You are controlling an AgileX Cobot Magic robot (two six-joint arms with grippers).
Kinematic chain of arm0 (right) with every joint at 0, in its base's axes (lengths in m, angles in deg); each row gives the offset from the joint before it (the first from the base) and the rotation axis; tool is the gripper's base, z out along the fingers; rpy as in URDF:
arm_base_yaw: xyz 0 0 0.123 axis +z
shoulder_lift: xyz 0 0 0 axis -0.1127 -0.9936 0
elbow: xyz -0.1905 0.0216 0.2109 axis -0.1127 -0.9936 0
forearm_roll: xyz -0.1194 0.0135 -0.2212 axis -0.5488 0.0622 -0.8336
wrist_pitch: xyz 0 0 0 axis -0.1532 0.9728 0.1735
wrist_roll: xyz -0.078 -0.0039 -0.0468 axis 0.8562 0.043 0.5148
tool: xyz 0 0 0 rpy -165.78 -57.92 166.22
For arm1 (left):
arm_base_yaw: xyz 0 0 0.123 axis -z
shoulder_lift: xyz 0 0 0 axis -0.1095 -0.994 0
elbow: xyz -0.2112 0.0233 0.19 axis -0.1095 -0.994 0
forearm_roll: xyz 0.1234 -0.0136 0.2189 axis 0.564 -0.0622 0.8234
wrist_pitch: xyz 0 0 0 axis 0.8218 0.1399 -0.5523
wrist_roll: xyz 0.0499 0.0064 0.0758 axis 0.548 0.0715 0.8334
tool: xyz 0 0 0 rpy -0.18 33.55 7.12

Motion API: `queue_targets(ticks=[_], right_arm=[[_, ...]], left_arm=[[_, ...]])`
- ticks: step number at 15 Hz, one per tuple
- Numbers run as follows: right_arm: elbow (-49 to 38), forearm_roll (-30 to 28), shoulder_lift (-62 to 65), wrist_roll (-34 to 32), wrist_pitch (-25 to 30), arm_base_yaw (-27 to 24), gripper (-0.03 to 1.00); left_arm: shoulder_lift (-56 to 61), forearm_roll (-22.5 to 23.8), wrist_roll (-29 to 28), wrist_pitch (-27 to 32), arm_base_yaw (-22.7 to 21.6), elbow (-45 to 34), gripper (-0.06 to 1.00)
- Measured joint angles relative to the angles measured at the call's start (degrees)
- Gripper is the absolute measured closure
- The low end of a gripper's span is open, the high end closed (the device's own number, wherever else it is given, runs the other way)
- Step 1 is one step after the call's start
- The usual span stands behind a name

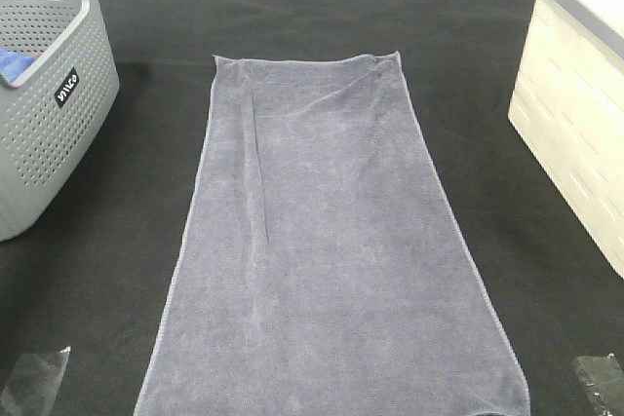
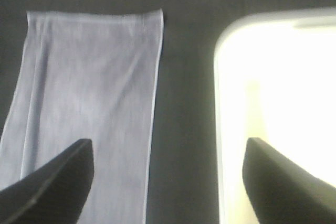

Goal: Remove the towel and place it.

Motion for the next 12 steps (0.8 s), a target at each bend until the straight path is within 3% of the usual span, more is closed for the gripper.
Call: queue_targets(ticks=[5, 9, 12], right_arm=[[-33.5, -1.3, 28.8, 0.5, 0.4, 0.0, 0.20], [-49.6, -6.9, 44.0, -0.1, 0.4, 0.0, 0.20], [-58.6, -7.3, 56.8, -2.9, 0.5, 0.0, 0.20]], left_arm=[[22.6, 3.1, -0.1, 0.2, 0.1, -23.6, 0.17], [40.6, 5.9, -0.2, 0.1, 0.1, -41.4, 0.17], [54.5, 7.2, -0.2, -2.5, 0.1, -54.1, 0.17]])
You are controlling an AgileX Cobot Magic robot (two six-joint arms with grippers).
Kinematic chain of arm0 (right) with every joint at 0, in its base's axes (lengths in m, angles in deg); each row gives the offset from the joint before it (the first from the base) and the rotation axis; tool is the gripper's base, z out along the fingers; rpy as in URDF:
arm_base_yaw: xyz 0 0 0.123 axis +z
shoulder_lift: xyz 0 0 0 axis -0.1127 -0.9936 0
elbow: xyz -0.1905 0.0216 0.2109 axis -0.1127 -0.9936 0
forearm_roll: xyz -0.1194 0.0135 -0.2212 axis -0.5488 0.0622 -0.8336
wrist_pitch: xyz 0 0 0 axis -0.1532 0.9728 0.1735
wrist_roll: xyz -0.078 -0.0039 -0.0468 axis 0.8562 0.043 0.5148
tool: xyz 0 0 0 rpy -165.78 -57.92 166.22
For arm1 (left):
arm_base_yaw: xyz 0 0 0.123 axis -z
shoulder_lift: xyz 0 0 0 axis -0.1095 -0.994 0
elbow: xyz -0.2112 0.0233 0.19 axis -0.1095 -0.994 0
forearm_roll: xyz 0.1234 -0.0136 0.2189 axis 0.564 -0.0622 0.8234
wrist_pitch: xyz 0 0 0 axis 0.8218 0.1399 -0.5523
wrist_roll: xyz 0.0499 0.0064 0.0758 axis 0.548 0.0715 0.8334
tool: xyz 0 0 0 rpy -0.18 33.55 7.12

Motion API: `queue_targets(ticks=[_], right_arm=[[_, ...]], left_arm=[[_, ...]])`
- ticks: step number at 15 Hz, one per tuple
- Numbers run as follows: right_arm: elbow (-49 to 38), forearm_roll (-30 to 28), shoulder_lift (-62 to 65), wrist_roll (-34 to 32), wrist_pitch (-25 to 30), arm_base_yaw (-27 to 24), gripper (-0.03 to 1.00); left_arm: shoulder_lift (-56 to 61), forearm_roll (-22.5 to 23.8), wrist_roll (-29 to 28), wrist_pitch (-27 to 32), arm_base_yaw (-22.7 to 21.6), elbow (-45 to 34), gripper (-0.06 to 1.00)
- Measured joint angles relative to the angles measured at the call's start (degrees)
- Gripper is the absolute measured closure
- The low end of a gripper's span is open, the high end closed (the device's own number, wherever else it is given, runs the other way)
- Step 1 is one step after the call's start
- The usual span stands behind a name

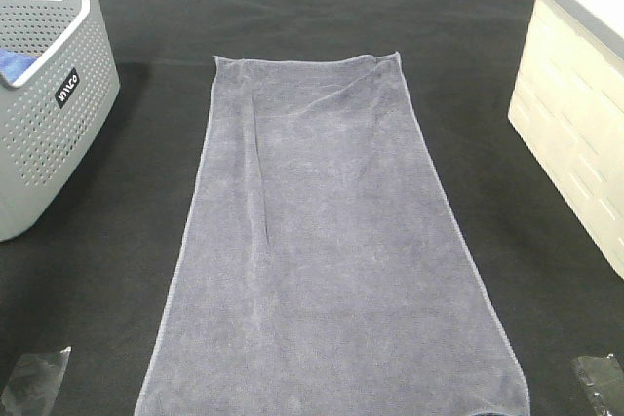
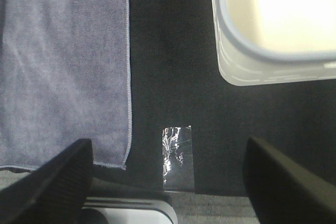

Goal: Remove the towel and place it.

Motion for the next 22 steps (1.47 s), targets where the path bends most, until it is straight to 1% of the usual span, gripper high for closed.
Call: queue_targets(ticks=[2, 4, 6, 10, 12, 15, 17, 19, 21, 22], right_arm=[[-3.7, 0.0, 9.6, -0.2, 0.0, 0.0, 0.20], [-5.5, 0.0, 17.2, -1.1, 0.1, 0.0, 0.20], [-5.7, -0.3, 21.7, -0.6, 0.1, 0.0, 0.20], [-6.8, -0.4, 29.0, 0.5, 0.1, 0.1, 0.20], [-9.4, -0.4, 33.8, 0.5, 0.1, 0.1, 0.20], [-14.8, -0.4, 40.0, 0.5, 0.1, 0.1, 0.20], [-19.3, -0.4, 43.0, 1.5, 0.1, 0.1, 0.20], [-23.7, -0.4, 44.2, 2.5, -0.5, 0.1, 0.20], [-26.5, -0.3, 44.2, 3.4, -3.8, 0.1, 0.20], [-26.8, 0.3, 44.2, 3.6, -6.1, 0.1, 0.20]], left_arm=[[9.5, 0.0, 0.0, -2.6, 0.0, -7.5, 0.17], [17.9, 0.9, 0.0, -3.7, 0.0, -13.1, 0.17], [24.6, 1.8, 0.0, -3.8, 0.0, -17.2, 0.17], [38.1, 1.8, 1.0, -3.9, 0.0, -25.9, 0.17], [45.4, 1.3, 2.7, -3.0, 0.0, -30.1, 0.17], [56.5, -0.3, 4.5, 1.5, 0.0, -34.5, 0.17], [60.3, -1.3, 4.7, 2.9, 0.0, -37.1, 0.17], [60.4, -3.7, 5.2, 3.0, 0.0, -39.4, 0.17], [60.4, -5.1, 5.4, 0.5, 0.0, -40.2, 0.17], [60.4, -6.2, 4.8, -2.3, 0.0, -41.3, 0.17]])
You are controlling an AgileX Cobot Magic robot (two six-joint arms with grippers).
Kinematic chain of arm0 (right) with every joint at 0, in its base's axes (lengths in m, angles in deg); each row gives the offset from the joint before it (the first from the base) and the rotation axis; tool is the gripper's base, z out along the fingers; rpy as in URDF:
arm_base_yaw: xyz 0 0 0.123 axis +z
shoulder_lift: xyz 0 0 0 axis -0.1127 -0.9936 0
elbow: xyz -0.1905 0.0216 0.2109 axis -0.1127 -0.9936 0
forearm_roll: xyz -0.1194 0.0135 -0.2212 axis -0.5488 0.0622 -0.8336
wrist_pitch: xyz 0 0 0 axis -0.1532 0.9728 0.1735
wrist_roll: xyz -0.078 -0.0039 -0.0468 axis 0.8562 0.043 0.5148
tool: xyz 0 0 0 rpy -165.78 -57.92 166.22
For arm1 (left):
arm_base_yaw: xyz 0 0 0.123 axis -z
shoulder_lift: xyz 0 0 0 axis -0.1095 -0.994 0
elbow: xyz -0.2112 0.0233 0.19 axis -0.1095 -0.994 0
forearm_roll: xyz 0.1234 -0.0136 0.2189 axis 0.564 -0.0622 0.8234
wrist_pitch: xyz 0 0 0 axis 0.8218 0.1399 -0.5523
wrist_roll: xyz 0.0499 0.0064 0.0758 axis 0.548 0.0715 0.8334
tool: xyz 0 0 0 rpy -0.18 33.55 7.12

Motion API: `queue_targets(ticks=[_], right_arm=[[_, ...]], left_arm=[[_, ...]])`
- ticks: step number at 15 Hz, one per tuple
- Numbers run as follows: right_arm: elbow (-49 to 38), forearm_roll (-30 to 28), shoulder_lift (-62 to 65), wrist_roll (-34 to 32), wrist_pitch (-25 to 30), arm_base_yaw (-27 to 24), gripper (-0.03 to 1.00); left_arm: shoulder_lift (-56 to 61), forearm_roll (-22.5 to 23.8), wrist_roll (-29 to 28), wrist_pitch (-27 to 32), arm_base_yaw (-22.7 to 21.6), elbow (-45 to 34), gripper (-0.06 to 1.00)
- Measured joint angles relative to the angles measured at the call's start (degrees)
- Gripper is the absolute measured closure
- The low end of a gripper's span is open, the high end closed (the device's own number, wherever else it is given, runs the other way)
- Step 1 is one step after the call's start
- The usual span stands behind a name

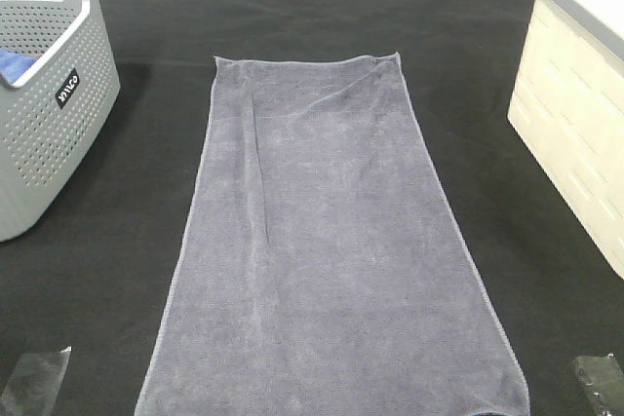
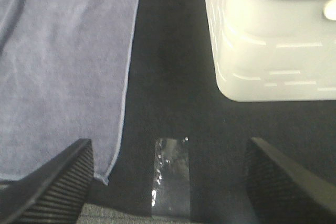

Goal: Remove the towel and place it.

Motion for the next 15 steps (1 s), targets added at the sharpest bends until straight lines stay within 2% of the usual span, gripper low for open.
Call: queue_targets(ticks=[3, 15], right_arm=[[-0.9, 0.9, 0.0, 1.3, -0.3, 0.0, 0.20], [-0.9, 2.3, 0.0, 1.3, -0.3, 0.0, 0.20]], left_arm=[[0.0, -0.9, -2.2, -1.9, 0.0, -1.0, 0.17], [0.0, -0.9, -2.5, -2.1, 0.0, -1.0, 0.17]])
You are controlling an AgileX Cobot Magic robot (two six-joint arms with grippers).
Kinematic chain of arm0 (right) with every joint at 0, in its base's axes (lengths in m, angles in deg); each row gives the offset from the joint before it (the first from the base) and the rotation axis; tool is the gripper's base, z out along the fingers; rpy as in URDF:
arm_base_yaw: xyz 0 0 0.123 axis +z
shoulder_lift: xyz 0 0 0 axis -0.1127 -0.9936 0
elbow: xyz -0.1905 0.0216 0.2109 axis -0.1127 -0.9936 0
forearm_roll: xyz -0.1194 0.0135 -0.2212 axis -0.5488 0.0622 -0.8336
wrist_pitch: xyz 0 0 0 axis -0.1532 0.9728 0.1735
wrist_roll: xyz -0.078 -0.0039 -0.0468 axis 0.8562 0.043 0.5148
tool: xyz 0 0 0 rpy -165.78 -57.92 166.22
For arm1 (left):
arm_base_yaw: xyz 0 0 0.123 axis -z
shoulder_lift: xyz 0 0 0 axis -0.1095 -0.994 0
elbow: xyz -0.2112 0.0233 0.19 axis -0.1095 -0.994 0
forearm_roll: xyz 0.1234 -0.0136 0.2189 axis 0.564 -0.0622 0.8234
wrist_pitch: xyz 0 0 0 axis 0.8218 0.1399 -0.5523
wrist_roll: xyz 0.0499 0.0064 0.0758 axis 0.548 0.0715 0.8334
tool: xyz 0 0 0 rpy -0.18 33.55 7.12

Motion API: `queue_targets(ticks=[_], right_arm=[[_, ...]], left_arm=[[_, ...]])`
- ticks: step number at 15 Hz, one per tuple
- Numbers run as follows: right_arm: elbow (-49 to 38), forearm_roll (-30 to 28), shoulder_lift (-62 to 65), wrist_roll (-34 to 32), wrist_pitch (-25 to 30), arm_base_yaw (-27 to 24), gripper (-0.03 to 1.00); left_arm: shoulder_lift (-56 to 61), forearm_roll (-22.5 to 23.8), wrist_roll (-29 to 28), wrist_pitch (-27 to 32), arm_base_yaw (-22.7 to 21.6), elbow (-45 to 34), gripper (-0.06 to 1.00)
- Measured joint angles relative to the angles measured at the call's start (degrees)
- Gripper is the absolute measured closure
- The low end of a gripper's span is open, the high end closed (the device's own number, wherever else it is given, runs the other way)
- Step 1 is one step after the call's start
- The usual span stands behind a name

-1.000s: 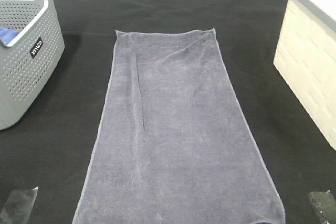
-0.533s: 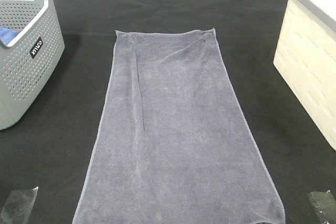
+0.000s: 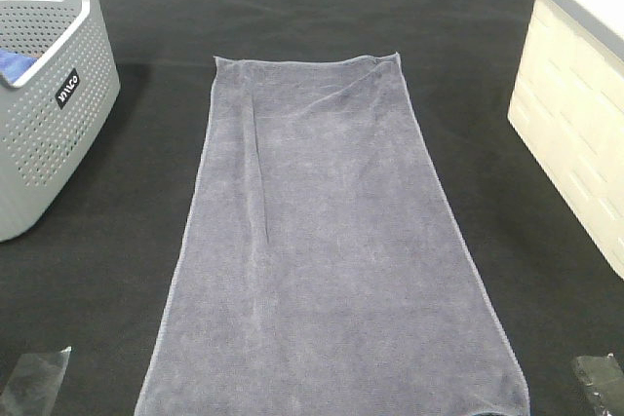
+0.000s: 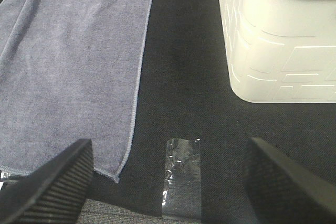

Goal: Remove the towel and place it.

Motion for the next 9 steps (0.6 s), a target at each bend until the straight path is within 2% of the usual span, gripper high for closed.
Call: queue_targets(ticks=[9], right_arm=[[0.0, 0.0, 0.0, 0.0, 0.0, 0.0, 0.20]], left_arm=[[0.0, 0.0, 0.0, 0.0, 0.0, 0.0, 0.17]])
